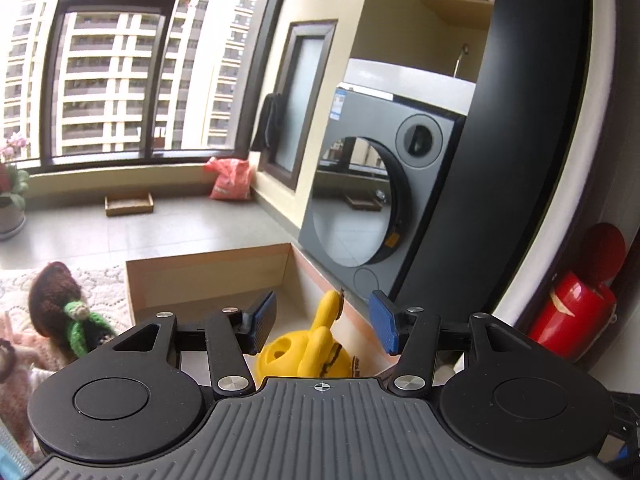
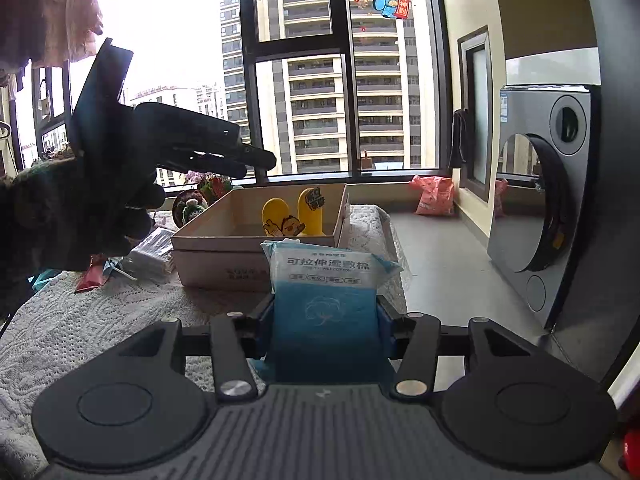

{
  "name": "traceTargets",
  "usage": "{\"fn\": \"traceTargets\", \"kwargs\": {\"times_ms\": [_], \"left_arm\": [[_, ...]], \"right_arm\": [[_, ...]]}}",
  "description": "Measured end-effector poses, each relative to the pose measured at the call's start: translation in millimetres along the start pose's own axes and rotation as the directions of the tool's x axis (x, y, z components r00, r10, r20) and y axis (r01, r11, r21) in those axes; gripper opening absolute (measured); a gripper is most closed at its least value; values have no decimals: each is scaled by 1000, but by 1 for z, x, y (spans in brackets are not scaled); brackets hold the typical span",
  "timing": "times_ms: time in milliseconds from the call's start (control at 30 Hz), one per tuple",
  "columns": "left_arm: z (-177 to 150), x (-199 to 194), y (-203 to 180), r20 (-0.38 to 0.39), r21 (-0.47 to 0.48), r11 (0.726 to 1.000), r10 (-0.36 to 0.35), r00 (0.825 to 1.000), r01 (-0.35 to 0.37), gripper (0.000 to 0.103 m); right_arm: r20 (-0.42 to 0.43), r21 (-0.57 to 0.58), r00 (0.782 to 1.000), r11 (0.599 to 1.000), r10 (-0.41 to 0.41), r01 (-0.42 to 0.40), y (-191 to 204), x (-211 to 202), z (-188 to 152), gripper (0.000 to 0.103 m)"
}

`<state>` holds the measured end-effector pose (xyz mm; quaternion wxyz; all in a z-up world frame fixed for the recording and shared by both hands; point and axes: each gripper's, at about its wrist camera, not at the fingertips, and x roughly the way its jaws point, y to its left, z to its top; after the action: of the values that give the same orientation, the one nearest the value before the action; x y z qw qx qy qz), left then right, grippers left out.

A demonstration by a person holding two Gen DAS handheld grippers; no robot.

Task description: Organize soft objects

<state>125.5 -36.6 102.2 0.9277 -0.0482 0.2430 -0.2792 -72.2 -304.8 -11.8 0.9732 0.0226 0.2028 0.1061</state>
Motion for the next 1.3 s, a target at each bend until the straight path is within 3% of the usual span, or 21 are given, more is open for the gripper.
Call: {"fn": "traceTargets", "kwargs": {"times_ms": [133, 267, 333, 367, 433, 533, 667, 867, 967, 1067, 1200, 1300], "left_arm": [[-32, -49, 13, 11, 4, 995, 100, 995, -100, 57], [-64, -87, 45, -14, -70, 987, 144, 990, -144, 57], [-78, -100, 60, -23, -108, 981, 163, 986, -164, 57], [-82, -105, 66, -27, -118, 977, 174, 984, -176, 57], [-92, -116, 79, -36, -128, 969, 207, 978, -210, 57], [-108, -134, 97, -22, -128, 959, 251, 968, -252, 57], [-120, -142, 118, 11, -157, 943, 298, 954, -293, 57], [-136, -160, 153, 61, -320, 891, 357, 932, -321, 57], [-139, -177, 165, 90, -359, 863, 411, 907, -356, 56], [-145, -192, 174, 119, -387, 829, 479, 869, -404, 56], [-155, -200, 186, 115, -449, 810, 470, 875, -376, 56], [-158, -197, 187, 86, -452, 807, 464, 882, -380, 56]], "right_arm": [[39, -35, 999, 999, 29, -27, 17, 19, 54, 50], [58, -60, 997, 997, 56, -52, 52, 61, 119, 50], [55, -47, 997, 997, 63, -60, 71, 91, 145, 57], [46, -35, 996, 997, 73, -71, 79, 107, 154, 74], [-35, -19, 996, 996, 86, -87, 93, 138, 165, 78], [-93, 14, 988, 992, 125, -124, 102, 153, 164, 78], [-97, -44, 992, 996, 75, -79, 118, 154, 158, 80], [-218, -140, 972, 983, 87, -119, 166, 182, 141, 82], [-266, -164, 954, 969, 139, -187, 204, 201, 133, 84], [-312, -139, 925, 952, 219, -272, 244, 227, 133, 84], [-357, -176, 886, 910, 296, -375, 305, 265, 138, 87], [-369, -239, 885, 891, 285, -387, 344, 295, 141, 87]]}}
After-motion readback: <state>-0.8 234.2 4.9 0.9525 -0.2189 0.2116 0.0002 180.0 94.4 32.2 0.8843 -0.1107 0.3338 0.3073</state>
